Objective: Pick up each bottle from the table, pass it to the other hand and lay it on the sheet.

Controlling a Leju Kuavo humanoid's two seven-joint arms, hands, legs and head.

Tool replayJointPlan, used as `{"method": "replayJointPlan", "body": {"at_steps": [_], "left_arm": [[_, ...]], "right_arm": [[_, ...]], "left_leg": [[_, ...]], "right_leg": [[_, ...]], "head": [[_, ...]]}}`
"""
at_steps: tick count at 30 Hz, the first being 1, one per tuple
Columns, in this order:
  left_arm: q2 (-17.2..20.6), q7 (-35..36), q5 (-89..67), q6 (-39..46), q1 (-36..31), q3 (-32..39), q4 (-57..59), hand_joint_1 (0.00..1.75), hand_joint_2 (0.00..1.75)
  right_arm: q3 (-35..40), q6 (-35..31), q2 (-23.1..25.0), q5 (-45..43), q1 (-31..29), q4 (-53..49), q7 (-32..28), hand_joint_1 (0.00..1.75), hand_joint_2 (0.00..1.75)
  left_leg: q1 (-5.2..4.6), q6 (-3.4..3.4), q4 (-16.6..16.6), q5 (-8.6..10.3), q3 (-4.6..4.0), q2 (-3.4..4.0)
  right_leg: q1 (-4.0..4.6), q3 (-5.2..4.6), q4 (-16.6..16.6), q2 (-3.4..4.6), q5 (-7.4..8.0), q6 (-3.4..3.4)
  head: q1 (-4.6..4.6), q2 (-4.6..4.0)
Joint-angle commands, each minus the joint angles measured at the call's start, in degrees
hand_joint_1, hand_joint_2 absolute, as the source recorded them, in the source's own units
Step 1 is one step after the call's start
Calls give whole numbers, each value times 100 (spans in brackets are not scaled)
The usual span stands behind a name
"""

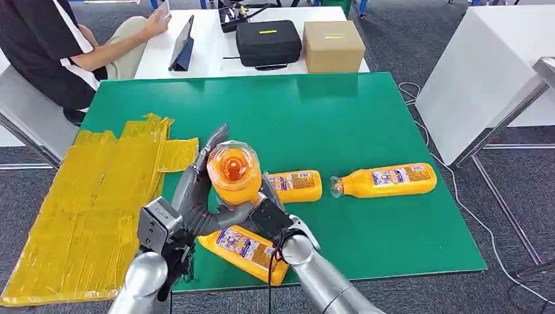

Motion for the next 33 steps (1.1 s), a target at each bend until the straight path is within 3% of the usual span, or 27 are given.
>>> {"method": "replayJointPlan", "body": {"at_steps": [1, 2, 3, 5, 29, 30, 31, 33], "left_arm": [[33, 35, 55, -23, -282, -234, 210, 0, 175], [28, 46, 78, 10, -286, -227, 224, 24, 175], [30, 46, 98, 28, -287, -226, 229, 152, 175], [18, 56, 99, 73, -315, -215, 269, 171, 175], [-239, 52, 115, 266, -416, 173, 635, 175, 175], [-220, 13, 103, 308, -373, 263, 615, 175, 175], [-187, -29, 103, 344, -319, 365, 579, 175, 175], [-116, -162, 160, 408, -174, 639, 478, 175, 175]], "right_arm": [[294, 24, -37, 27, -290, 412, 79, 175, 175], [273, 35, -38, 27, -286, 399, 84, 175, 175], [259, 47, -40, 25, -285, 384, 85, 175, 175], [221, 43, -39, 40, -270, 288, 100, 175, 175], [-93, -56, 11, 319, -54, -145, 312, 175, 175], [-129, -137, -20, 382, 21, -320, 281, 152, 175], [-161, -213, -63, 459, 108, -539, 278, 2, 175], [-222, -281, -201, 641, 324, -1161, 372, 0, 175]], "left_leg": [[4, -10, 1, -1, 1, 0], [6, -15, 2, -2, 3, 0], [5, -13, 1, -1, 2, -3], [6, -15, 1, -2, 3, -2], [3, -11, 0, 1, 1, -8], [7, -17, 0, -1, 3, -10], [5, -13, -1, 0, 3, -7], [5, -14, -1, -1, 3, -6]], "right_leg": [[3, 4, -2, -2, -1, -3], [5, 6, -3, -3, -1, -4], [5, 6, -3, -5, -1, -3], [5, 7, -4, -5, -1, -4], [2, 3, -4, -10, -1, -2], [6, 9, -6, -14, -2, -4], [4, 6, -6, -10, -2, -3], [4, 6, -6, -9, -2, -3]], "head": [[-2, 0], [-2, 0], [0, 0], [-2, 0], [0, 0], [-2, 2], [-2, 0], [0, 2]]}}
